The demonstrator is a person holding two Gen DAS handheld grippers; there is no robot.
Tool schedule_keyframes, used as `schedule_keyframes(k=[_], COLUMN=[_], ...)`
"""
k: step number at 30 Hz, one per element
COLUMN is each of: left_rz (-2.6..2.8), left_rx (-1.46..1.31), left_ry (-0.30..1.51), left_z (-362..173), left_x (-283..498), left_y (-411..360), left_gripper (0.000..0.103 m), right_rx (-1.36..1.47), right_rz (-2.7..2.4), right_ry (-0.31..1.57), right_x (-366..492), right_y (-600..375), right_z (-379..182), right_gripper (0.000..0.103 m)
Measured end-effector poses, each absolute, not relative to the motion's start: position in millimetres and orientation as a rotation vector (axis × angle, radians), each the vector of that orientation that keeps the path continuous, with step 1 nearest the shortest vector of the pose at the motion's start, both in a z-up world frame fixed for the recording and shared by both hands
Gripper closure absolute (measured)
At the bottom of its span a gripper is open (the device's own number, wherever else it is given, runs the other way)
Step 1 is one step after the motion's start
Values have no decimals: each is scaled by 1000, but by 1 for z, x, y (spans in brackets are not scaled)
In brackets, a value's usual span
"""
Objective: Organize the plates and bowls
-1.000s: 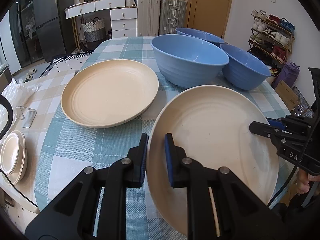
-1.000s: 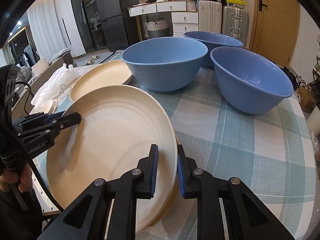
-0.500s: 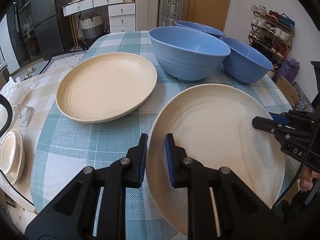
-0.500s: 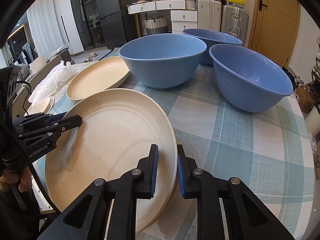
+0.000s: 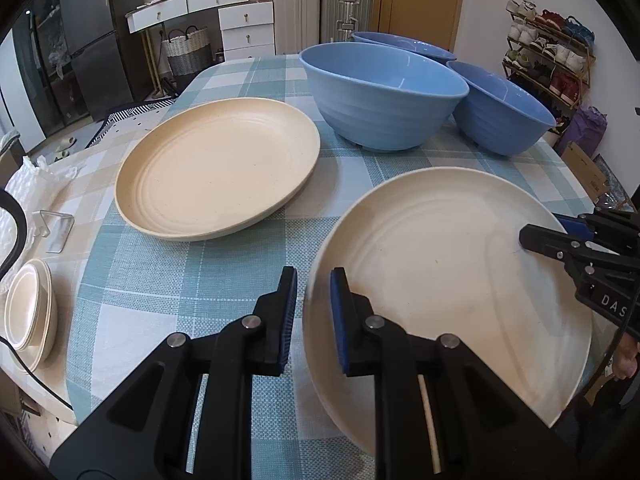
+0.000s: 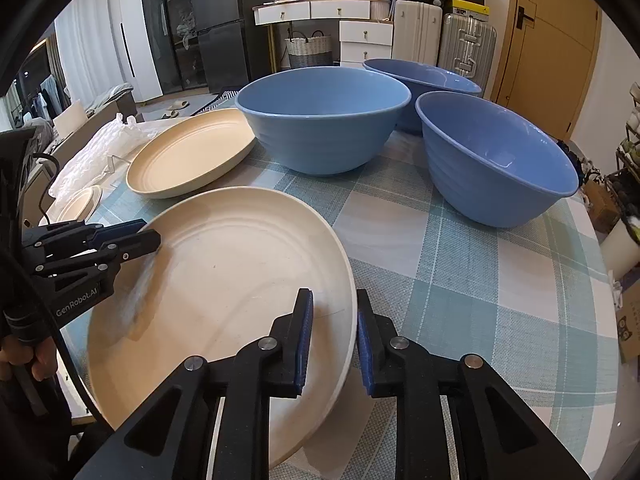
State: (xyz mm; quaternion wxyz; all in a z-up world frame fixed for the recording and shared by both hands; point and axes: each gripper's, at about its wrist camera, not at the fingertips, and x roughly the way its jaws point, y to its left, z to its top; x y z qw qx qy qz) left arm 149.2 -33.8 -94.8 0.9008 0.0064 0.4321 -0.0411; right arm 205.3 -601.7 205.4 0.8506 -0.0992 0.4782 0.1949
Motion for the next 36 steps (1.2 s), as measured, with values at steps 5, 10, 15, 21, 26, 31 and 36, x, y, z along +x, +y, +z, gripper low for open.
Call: schedule_keyframes(k=[5, 10, 15, 21, 26, 31, 36], left_rz=[-65, -75, -96, -117, -120, -130, -136], left_rx=[-7, -49, -65, -38, -29, -19, -16], left_ry=[888, 858, 836, 843, 852, 853, 846], left_z=[-91, -81, -68, -63, -69, -72, -71], left_x=[150, 142, 131, 122, 120, 115, 109], left_y=[-21, -9, -3, -7, -14, -18, -17], left_gripper=[78, 48, 29, 26, 25, 23, 21], right_rx=[-195, -185, -128, -84, -104, -122, -125], right_rz=[419, 415, 450, 479, 492, 499, 509], right_ry=[979, 945, 931, 929, 922, 925, 938], right_x=[203, 198, 194, 188, 182, 177, 173], right_y=[-608, -613, -624, -635, -635, -634, -634], right_z=[212, 224, 236, 244, 246, 247, 246], right_gripper=[55, 38, 24, 11, 7, 2, 1])
